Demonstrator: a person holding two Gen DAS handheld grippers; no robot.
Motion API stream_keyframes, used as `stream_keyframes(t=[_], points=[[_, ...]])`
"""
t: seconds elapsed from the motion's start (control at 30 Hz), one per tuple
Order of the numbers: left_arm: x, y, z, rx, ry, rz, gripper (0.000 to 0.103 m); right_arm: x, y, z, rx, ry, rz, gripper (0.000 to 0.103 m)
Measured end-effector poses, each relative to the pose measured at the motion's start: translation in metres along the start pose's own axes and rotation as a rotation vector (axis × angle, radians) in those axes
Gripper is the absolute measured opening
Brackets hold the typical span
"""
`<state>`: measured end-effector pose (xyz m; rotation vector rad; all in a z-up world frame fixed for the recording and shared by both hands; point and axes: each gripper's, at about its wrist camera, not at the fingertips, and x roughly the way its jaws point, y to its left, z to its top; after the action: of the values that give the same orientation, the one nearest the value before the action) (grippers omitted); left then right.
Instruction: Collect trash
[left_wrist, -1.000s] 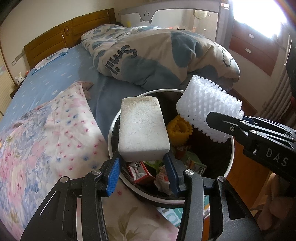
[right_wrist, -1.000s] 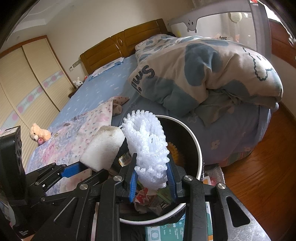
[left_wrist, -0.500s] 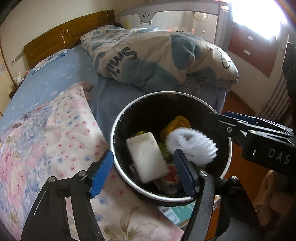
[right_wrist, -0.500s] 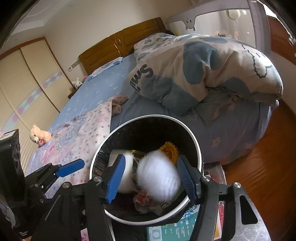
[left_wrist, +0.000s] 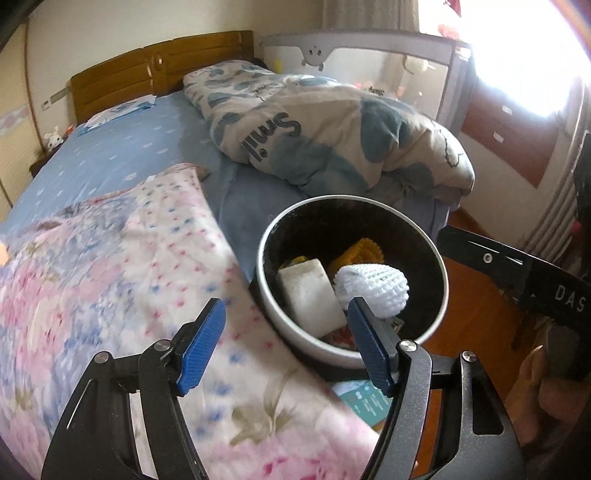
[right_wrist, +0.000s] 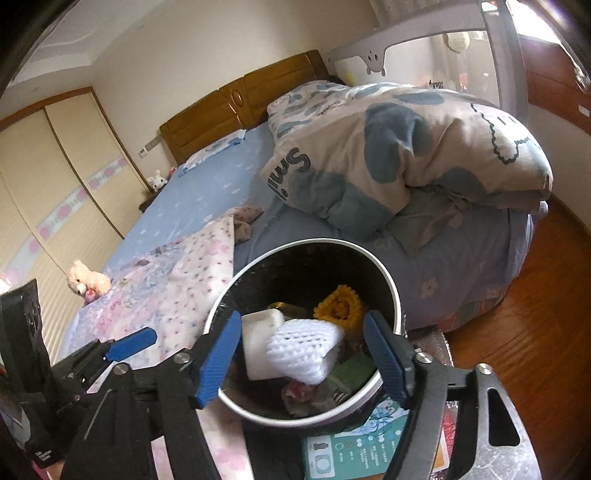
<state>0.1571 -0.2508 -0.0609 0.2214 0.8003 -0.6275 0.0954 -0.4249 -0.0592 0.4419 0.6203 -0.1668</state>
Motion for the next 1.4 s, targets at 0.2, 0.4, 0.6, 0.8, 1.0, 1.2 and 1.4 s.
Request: stream_keyframes(t=[0.2,0.4,0.6,0.8,1.0,1.2,1.4], points=[[-0.037,0.021,-0.034,-0.070,-0.048,0.042,0.072,-0.028,0.021,-0.025,-0.036,-0.058,-0.007,0.093],[-0.068,0.041,-0.063,-0.122,-0.080,0.099,0.074,-0.044,0.042,-0.058,-0.059,-0.082,0.002,0.094],[-0.101,0.057,-0.082,-0.152,-0.142,0.170,0.075,-0.060,0.063,-0.076,-0.086,-0.123,0.025,0.094],[-0.140,0.067,-0.085,-0.175,-0.246,0.236,0.076,-0.078,0.092,-0.079,-0.175,-0.187,0.047,0.096],[-0.180,0.068,-0.089,-0.195,-0.383,0.347,0.103,-0.116,0.124,-0.061,-0.281,-0.337,0.090,0.103],[-0.184,0.076,-0.102,-0.198,-0.394,0.488,0.103,-0.120,0.136,-0.063,-0.319,-0.396,0.081,0.103],[-0.177,0.083,-0.116,-0.219,-0.387,0.555,0.103,-0.093,0.129,-0.081,-0.299,-0.355,0.091,0.103]])
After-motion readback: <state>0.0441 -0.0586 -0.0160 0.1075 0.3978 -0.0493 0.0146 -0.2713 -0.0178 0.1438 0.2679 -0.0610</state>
